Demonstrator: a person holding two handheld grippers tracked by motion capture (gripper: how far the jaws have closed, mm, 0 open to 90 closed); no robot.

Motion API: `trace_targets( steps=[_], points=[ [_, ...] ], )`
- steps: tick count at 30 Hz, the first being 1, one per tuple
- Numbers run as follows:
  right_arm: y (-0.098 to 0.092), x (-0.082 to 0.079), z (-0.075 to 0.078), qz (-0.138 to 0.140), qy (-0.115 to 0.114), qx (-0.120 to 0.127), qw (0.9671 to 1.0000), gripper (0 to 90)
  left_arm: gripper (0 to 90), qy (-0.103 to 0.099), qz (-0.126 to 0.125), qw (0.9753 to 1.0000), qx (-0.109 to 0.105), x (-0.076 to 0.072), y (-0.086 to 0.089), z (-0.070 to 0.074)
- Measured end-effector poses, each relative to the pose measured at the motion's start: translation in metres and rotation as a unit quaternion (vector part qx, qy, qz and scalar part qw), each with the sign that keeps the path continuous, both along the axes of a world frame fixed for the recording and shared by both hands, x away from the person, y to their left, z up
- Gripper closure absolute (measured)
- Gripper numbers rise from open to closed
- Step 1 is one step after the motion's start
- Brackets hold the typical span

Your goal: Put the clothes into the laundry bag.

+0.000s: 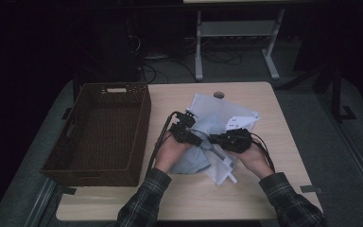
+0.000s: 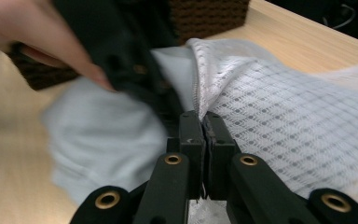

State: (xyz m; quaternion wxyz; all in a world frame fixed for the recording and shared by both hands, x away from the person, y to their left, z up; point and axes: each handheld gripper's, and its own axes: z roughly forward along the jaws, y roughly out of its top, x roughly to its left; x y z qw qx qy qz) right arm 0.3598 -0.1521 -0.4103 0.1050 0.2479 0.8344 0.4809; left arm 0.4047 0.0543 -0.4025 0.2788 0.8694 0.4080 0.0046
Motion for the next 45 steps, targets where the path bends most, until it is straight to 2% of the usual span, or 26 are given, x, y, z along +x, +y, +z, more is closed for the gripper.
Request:
trace_targets(
  steps=[4,8,12,16,20,22,25,28,34,36,40,45],
  points=[
    [0.003,-0.003,0.006,0.011,0.003,0.020,0.9997,87.9,63.0,0.000,0.005,0.9999,-0.014,0.005,-0.006,-0.006],
    [-0.001,-0.003,0.006,0.007,0.003,0.020,0.9998,87.9,61.5,-0.002,-0.001,0.9997,-0.024,0.006,-0.011,-0.016],
    [-0.005,-0.002,0.006,0.003,0.006,0.020,0.9998,87.8,56.4,-0.005,-0.004,0.9993,-0.037,0.007,-0.010,-0.022],
    [-0.007,-0.002,0.006,0.002,0.005,0.020,0.9998,87.8,43.5,-0.010,-0.011,0.9984,-0.054,0.006,-0.007,-0.028],
    [-0.007,-0.002,0.005,0.004,0.006,0.019,0.9998,87.8,32.2,-0.032,-0.021,0.9971,-0.065,-0.003,0.002,-0.021],
    [-0.007,-0.002,0.004,0.004,0.006,0.018,0.9998,87.7,28.9,-0.041,-0.022,0.9969,-0.064,-0.007,0.006,-0.017],
    [-0.008,-0.002,0.004,0.002,0.008,0.018,0.9998,87.7,24.6,-0.044,-0.032,0.9967,-0.061,-0.016,0.014,-0.011],
    [-0.008,-0.002,0.003,0.002,0.009,0.017,0.9998,87.6,19.7,-0.054,-0.039,0.9969,-0.040,-0.027,0.018,-0.007],
    [-0.008,-0.003,0.004,0.002,0.008,0.016,0.9998,87.3,16.2,-0.069,-0.039,0.9965,-0.024,-0.041,0.029,-0.002],
    [-0.009,-0.003,0.004,0.004,0.008,0.015,0.9998,87.3,15.5,-0.075,-0.042,0.9960,-0.026,-0.047,0.032,-0.001],
    [-0.011,-0.004,0.003,0.007,0.011,0.013,0.9998,87.3,15.4,-0.083,-0.052,0.9948,-0.027,-0.064,0.040,-0.006],
    [-0.012,-0.006,0.000,0.009,0.021,0.009,0.9997,86.9,14.4,-0.092,-0.059,0.9938,-0.022,-0.080,0.049,-0.025]
  ],
)
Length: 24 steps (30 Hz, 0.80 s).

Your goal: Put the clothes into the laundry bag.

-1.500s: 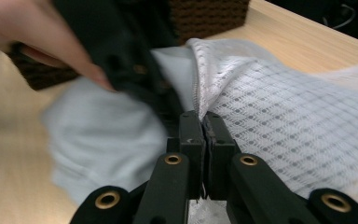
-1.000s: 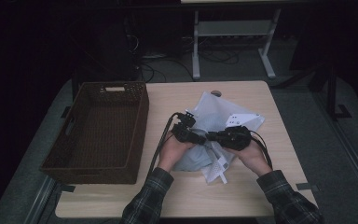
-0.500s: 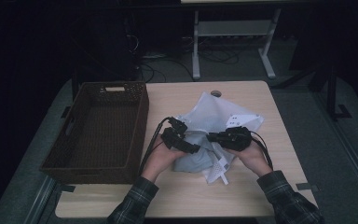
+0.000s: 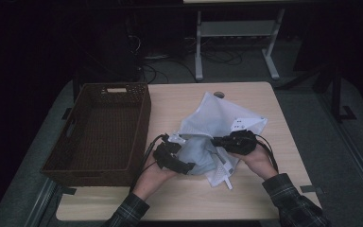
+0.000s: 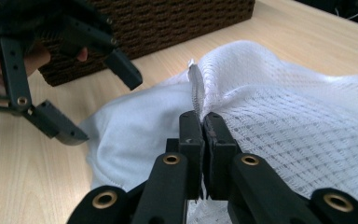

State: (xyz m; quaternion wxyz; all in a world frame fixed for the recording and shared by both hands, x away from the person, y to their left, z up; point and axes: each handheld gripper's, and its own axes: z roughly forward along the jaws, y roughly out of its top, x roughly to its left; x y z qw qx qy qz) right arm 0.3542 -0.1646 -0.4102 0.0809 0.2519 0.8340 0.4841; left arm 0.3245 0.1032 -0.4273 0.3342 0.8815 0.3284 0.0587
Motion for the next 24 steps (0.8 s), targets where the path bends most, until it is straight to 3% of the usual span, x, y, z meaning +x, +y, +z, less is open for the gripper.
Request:
trace_targets(
  steps=[6,9,13,16,20,24],
  points=[
    [0.001,0.002,-0.006,-0.001,0.009,-0.008,0.9999,84.9,13.7,0.007,-0.005,1.0000,-0.005,0.003,-0.004,-0.018],
    [0.001,0.003,-0.011,-0.008,0.011,-0.020,0.9997,82.5,14.0,0.006,-0.012,0.9999,0.002,0.005,-0.009,-0.022],
    [0.000,0.002,-0.017,-0.020,0.014,-0.037,0.9990,70.1,14.3,0.008,-0.015,0.9998,0.008,0.006,-0.011,-0.026],
    [-0.005,-0.002,-0.021,-0.032,0.024,-0.046,0.9981,60.9,14.6,0.008,-0.019,0.9997,0.012,0.006,-0.013,-0.028],
    [-0.011,-0.012,-0.025,-0.048,0.030,-0.068,0.9961,55.4,14.6,0.010,-0.020,0.9996,0.016,0.006,-0.015,-0.031],
    [-0.015,-0.025,-0.036,-0.045,0.038,-0.086,0.9945,53.5,14.8,0.011,-0.022,0.9995,0.020,0.006,-0.016,-0.032]
  ],
)
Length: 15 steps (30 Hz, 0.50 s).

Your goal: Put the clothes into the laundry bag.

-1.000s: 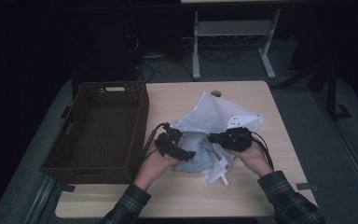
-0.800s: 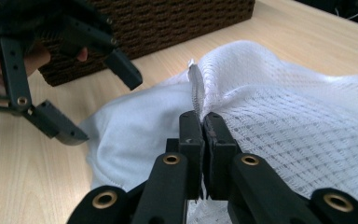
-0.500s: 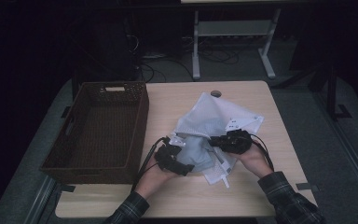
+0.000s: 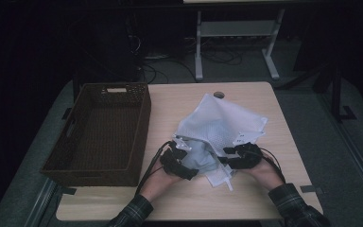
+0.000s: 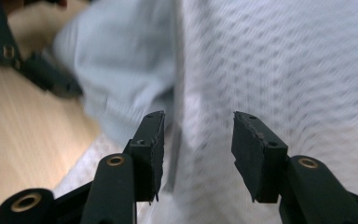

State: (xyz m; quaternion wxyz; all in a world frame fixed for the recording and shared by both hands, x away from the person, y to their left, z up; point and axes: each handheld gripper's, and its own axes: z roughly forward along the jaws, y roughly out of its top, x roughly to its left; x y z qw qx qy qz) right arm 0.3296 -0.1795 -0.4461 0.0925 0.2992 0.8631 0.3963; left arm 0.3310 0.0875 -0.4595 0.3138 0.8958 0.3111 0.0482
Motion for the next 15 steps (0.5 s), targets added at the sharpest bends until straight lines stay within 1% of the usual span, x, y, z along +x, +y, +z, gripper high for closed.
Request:
trace_targets(
  steps=[2,4,5,7,8,9,12,15],
  points=[
    [0.003,-0.003,-0.005,0.008,0.001,-0.015,0.9999,52.8,14.8,0.002,0.001,1.0000,0.000,0.000,0.000,0.000],
    [0.008,-0.004,-0.007,0.010,-0.001,-0.023,0.9997,53.6,15.0,0.002,-0.001,1.0000,-0.001,0.000,-0.001,0.000],
    [0.010,-0.004,-0.008,0.012,-0.004,-0.029,0.9995,57.7,15.2,0.002,-0.001,1.0000,0.000,0.000,-0.001,0.000],
    [0.012,-0.003,-0.010,0.006,-0.008,-0.043,0.9990,65.1,15.4,0.003,-0.002,1.0000,0.000,0.000,0.000,-0.001],
    [0.012,-0.002,-0.011,0.003,-0.008,-0.044,0.9990,67.6,15.6,0.003,-0.001,1.0000,-0.001,0.000,0.000,-0.001],
    [0.011,-0.001,-0.011,0.003,-0.005,-0.039,0.9992,73.9,15.9,0.003,-0.001,1.0000,0.000,0.000,0.000,-0.001],
    [0.008,-0.001,-0.009,0.003,-0.009,-0.030,0.9995,82.3,17.1,0.001,-0.001,1.0000,0.000,0.000,-0.001,-0.001],
    [0.005,-0.001,-0.006,0.009,-0.009,-0.016,0.9998,83.9,16.9,-0.002,0.001,1.0000,0.000,-0.001,-0.003,0.000]
  ],
)
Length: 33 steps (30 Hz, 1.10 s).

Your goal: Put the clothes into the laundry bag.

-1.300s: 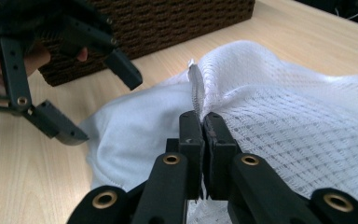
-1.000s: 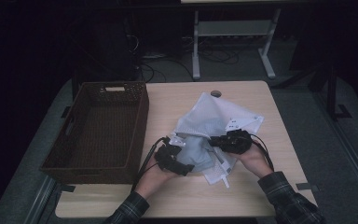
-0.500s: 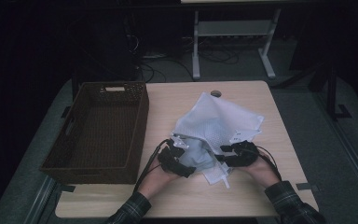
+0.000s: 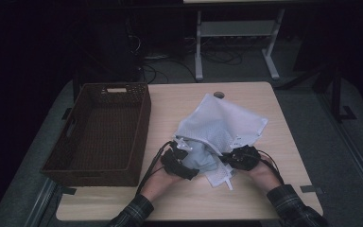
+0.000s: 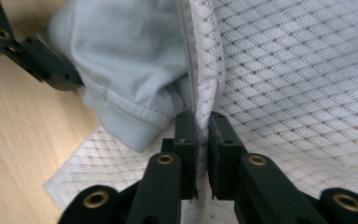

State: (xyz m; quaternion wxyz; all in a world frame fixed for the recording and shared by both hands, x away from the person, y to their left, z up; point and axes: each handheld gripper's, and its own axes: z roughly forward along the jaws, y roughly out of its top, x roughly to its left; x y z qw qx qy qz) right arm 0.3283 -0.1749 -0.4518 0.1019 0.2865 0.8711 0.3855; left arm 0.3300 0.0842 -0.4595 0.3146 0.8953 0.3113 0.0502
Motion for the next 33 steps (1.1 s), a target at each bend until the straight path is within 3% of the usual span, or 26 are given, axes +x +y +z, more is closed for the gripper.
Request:
trace_targets(
  steps=[3,8,10,15,21,26,33],
  points=[
    [-0.002,0.000,0.003,0.003,0.002,0.008,1.0000,86.2,16.2,-0.004,-0.002,1.0000,-0.007,-0.002,-0.003,0.002],
    [-0.004,0.001,0.005,0.008,0.006,0.022,0.9997,86.6,17.5,-0.012,-0.003,0.9999,-0.001,-0.002,-0.010,0.001],
    [-0.005,0.001,0.005,0.009,0.007,0.024,0.9996,86.5,28.8,-0.022,0.000,0.9997,0.005,-0.002,-0.011,0.002],
    [-0.007,0.001,0.007,0.013,0.007,0.026,0.9995,86.3,56.1,-0.022,-0.004,0.9998,-0.003,-0.001,-0.010,0.005],
    [-0.008,0.001,0.007,0.016,0.009,0.027,0.9995,86.0,73.2,-0.010,0.002,0.9995,-0.031,0.001,-0.004,0.010],
    [-0.008,0.000,0.008,0.020,0.008,0.030,0.9993,86.0,75.9,0.005,0.007,0.9979,-0.064,0.001,0.005,0.016],
    [-0.006,-0.003,0.015,0.034,0.011,0.041,0.9985,86.6,77.3,-0.008,0.012,0.9959,-0.089,-0.003,0.011,0.030]
  ],
)
